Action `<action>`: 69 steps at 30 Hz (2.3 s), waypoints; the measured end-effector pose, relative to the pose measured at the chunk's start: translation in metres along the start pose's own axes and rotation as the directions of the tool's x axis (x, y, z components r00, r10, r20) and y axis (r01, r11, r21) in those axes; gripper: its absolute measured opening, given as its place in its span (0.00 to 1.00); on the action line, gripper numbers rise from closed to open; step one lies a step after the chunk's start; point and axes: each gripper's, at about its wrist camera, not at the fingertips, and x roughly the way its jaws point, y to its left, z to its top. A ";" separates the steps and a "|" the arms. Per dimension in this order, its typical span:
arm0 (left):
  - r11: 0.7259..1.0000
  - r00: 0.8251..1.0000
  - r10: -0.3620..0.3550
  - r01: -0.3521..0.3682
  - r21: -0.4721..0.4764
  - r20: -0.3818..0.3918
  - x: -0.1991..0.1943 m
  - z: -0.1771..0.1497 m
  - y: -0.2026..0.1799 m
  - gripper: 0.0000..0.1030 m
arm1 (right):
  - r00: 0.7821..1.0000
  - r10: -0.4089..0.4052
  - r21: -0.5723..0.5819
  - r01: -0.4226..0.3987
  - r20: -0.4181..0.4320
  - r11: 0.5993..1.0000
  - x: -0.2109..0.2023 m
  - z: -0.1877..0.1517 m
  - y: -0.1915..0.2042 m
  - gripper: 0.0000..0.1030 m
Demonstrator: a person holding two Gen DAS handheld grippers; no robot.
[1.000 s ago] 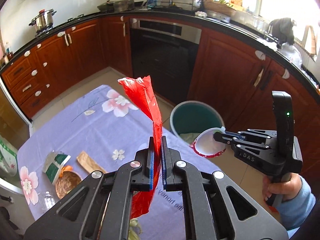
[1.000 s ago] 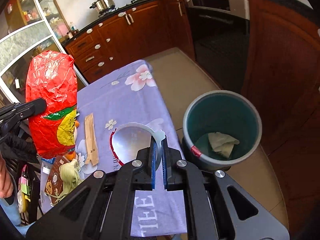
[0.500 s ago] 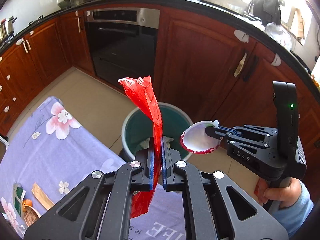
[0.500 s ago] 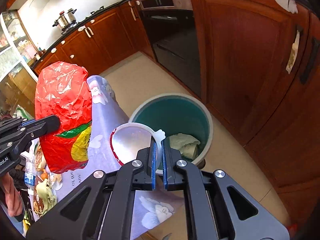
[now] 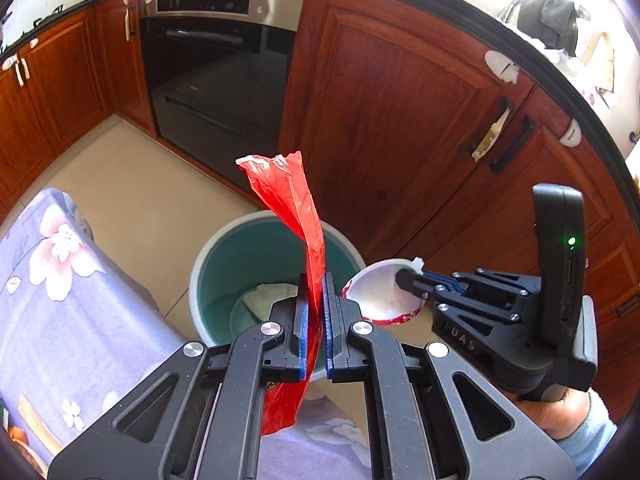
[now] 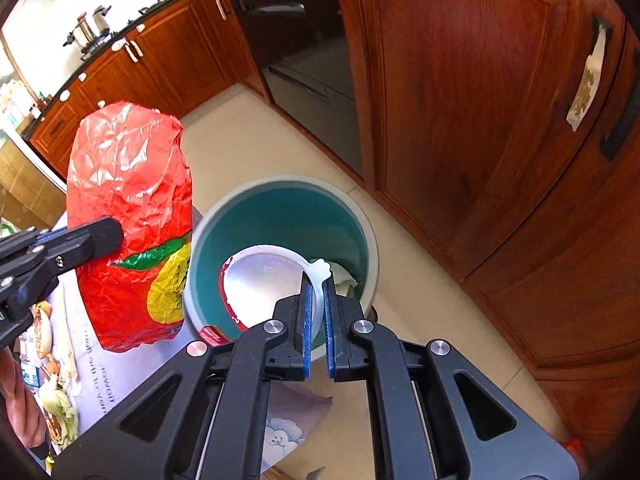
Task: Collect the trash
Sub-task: 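Carry the yogurt cup and red bag over the bin and release both, then move both tools back over the table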
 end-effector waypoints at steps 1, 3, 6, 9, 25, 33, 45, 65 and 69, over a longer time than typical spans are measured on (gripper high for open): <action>1.000 1.000 -0.003 0.003 -0.004 -0.005 0.005 0.001 0.001 0.06 | 1.000 -0.006 0.000 0.006 -0.013 1.000 0.006 0.000 -0.001 0.05; 1.000 1.000 -0.008 0.008 -0.015 -0.017 0.015 0.002 0.004 0.06 | 0.999 -0.017 -0.004 0.017 -0.039 1.000 0.018 0.000 0.000 0.05; 1.000 0.999 -0.001 0.000 -0.031 -0.034 0.030 0.005 0.009 0.07 | 0.997 -0.023 -0.013 0.022 -0.070 1.000 0.033 0.001 0.004 0.06; 0.999 0.998 0.004 -0.007 -0.052 -0.061 0.040 0.004 0.018 0.07 | 0.996 -0.022 -0.020 0.020 -0.089 1.000 0.042 0.002 0.006 0.08; 0.988 0.996 0.079 -0.082 -0.129 -0.033 0.014 -0.008 0.041 0.85 | 0.998 -0.016 0.004 0.017 -0.067 1.000 0.032 0.002 0.011 0.83; 0.984 0.996 0.087 -0.089 -0.153 -0.019 -0.006 -0.019 0.043 0.96 | 0.997 -0.017 0.006 0.018 -0.078 1.000 0.016 -0.002 0.014 0.83; 0.978 0.992 0.127 -0.125 -0.167 0.006 -0.057 -0.052 0.045 0.96 | 0.999 0.012 -0.036 -0.014 -0.032 0.999 -0.023 -0.020 0.044 0.87; 0.907 0.933 0.360 -0.347 -0.237 0.015 -0.202 -0.186 0.131 0.96 | 0.987 0.141 -0.291 -0.157 -0.075 0.944 -0.067 -0.086 0.197 0.87; 0.877 0.913 0.407 -0.387 -0.284 0.011 -0.228 -0.221 0.157 0.96 | 0.980 0.166 -0.356 -0.196 -0.114 0.913 -0.068 -0.109 0.241 0.87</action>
